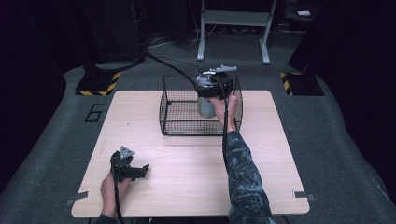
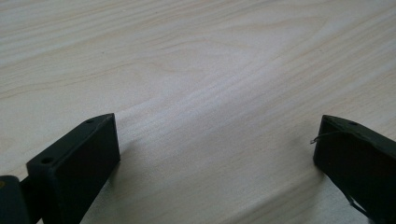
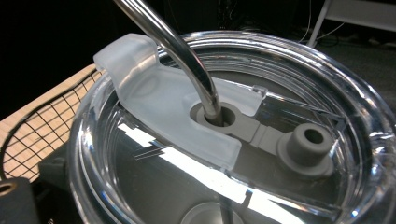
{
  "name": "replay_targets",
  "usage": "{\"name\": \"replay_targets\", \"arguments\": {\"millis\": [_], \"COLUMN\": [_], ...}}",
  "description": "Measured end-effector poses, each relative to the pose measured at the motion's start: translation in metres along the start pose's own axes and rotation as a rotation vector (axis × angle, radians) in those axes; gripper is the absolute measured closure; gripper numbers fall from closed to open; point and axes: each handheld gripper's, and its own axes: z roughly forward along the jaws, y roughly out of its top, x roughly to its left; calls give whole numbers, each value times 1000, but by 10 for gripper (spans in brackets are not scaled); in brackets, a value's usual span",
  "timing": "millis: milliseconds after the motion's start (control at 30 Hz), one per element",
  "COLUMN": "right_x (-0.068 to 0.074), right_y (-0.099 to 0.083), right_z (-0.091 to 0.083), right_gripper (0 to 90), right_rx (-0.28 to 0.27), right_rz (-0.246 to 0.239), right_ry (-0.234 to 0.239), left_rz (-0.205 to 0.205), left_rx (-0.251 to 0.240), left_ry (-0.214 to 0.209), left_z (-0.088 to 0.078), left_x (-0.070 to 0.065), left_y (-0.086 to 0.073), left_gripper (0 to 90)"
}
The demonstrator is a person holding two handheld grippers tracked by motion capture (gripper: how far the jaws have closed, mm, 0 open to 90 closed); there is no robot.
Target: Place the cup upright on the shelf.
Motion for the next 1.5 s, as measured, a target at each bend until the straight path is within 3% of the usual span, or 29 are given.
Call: {"name": "replay_targets", "arguments": {"millis": [567,1500], "right_x": [-4,6], "right_y": [-30,-42], "right_z": [32,53], "right_gripper": [32,31], "right_rx": [63,113], "right_rz": [69,34], "right_ry": [4,13], "left_rz": [-2,10], "left_rx": [0,-2], "left_ry": [-3,3], "left_z": [0,0], "left_x": [0,1], "left_y": [0,0], "left_gripper": [3,3]}}
